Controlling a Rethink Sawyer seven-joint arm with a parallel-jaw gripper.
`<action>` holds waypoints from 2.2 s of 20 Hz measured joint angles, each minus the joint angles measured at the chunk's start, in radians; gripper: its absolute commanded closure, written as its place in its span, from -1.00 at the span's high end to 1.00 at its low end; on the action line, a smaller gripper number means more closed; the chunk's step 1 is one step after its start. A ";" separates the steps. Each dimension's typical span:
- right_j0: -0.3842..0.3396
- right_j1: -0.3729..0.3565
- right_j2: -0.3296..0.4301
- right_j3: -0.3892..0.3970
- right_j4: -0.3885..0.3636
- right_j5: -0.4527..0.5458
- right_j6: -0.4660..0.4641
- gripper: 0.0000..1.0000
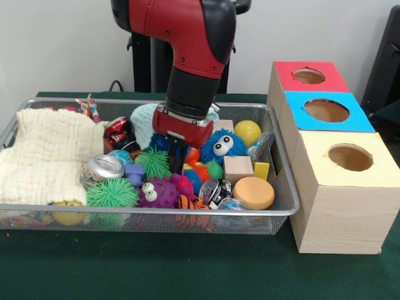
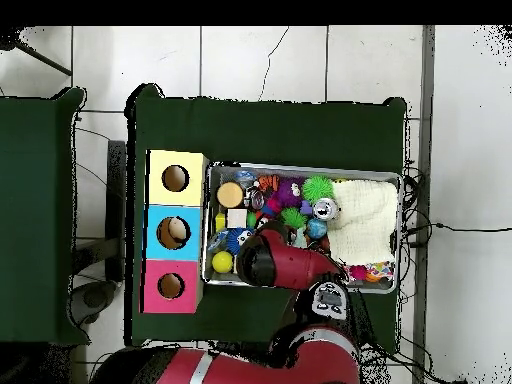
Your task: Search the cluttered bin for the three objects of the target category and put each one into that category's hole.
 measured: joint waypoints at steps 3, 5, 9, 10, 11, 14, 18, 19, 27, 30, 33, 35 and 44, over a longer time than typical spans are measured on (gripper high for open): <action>-0.017 -0.011 0.011 0.000 -0.013 0.033 0.000 -1.00; -0.027 -0.018 0.016 0.000 -0.016 0.055 0.000 -1.00; -0.055 -0.043 0.026 0.000 -0.019 0.115 0.000 -1.00; -0.059 -0.048 0.028 0.000 -0.019 0.126 0.000 -1.00; -0.067 -0.063 0.035 0.000 -0.019 0.152 0.000 -1.00; -0.072 -0.088 0.043 0.001 -0.019 0.188 0.000 -1.00; -0.071 -0.122 0.045 0.001 -0.019 0.235 0.000 -1.00; -0.071 -0.131 0.045 0.002 -0.019 0.246 0.000 -1.00; -0.070 -0.170 0.045 0.004 -0.020 0.290 0.000 -1.00; -0.070 -0.171 0.045 0.004 -0.020 0.290 0.000 -1.00; -0.070 -0.170 0.045 0.006 -0.020 0.290 0.000 -1.00; -0.070 -0.169 0.045 0.007 -0.019 0.290 0.000 -1.00; -0.065 -0.150 0.045 0.010 -0.031 0.290 0.000 -1.00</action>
